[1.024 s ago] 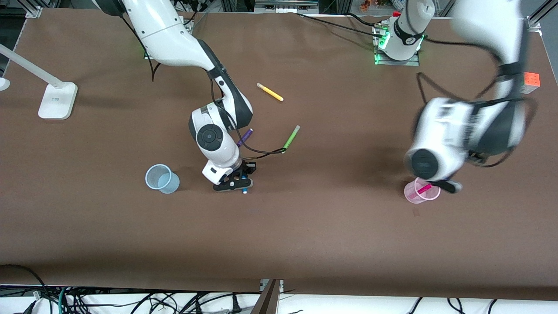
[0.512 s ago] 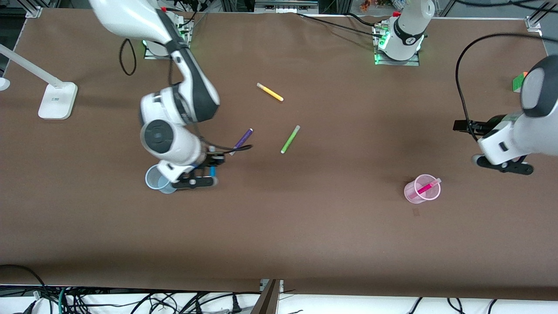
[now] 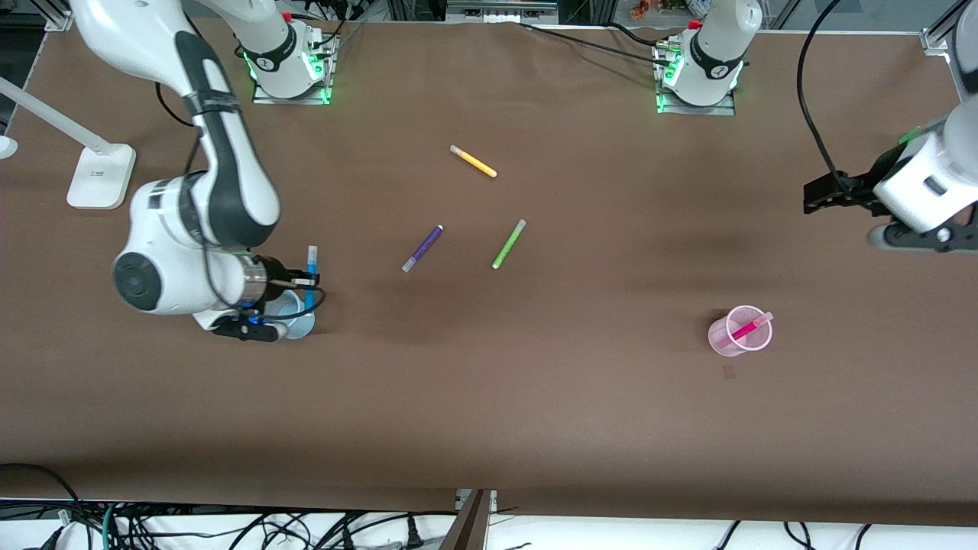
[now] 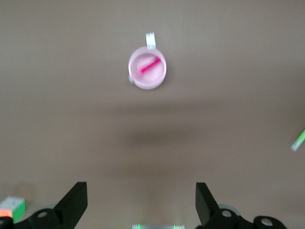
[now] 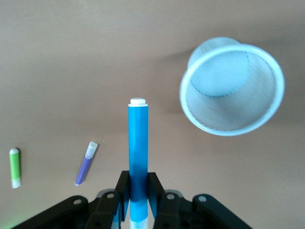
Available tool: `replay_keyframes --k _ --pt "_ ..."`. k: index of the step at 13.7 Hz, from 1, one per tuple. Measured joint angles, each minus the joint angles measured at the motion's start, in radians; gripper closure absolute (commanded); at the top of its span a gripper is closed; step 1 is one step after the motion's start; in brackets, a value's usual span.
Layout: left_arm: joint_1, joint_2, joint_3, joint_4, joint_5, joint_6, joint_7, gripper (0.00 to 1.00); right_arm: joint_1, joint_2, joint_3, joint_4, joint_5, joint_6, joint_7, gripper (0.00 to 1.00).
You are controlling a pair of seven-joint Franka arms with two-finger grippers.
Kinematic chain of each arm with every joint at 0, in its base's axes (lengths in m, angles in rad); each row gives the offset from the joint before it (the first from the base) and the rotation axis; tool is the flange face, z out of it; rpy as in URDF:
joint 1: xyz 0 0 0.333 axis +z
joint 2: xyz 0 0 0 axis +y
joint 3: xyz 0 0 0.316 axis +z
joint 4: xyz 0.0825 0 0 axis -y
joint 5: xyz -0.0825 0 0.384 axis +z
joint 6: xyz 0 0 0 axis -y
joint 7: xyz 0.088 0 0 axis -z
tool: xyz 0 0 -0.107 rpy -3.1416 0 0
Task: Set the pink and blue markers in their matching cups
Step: 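Carry the blue marker to the blue cup while the left gripper withdraws, then release the blue marker into the blue cup with the right gripper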
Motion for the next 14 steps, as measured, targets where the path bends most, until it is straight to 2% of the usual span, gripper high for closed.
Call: replay_keyframes --k 3,6,8,11,12,13,14 --pt "-0.034 -0.092 0.039 -0.084 0.000 0.090 0.000 0.00 -0.075 0.012 0.000 0.002 0.119 -0.051 0.000 1.00" --pt "-0.034 -0.134 0.050 -0.159 0.000 0.140 0.000 0.00 -0.159 0.047 0.000 0.011 0.223 -0.107 -0.004 1.00" --pt "-0.034 -0.139 0.051 -0.170 0.000 0.142 0.000 0.00 -0.208 0.079 0.000 0.014 0.282 -0.133 -0.007 1.00" --pt "-0.038 -0.139 0.044 -0.170 0.000 0.144 0.000 0.00 -0.237 0.114 0.001 0.018 0.313 -0.145 -0.011 1.00" --pt "-0.038 -0.139 0.042 -0.170 0.000 0.144 0.000 0.00 -0.238 0.120 0.001 0.020 0.314 -0.145 -0.011 0.95" --pt "-0.039 -0.139 0.040 -0.170 0.000 0.144 0.000 0.00 -0.239 0.123 0.001 0.022 0.315 -0.145 -0.011 0.69" --pt "-0.041 -0.139 0.038 -0.170 0.000 0.144 0.000 0.00 -0.239 0.123 0.001 0.023 0.316 -0.145 -0.011 0.59"
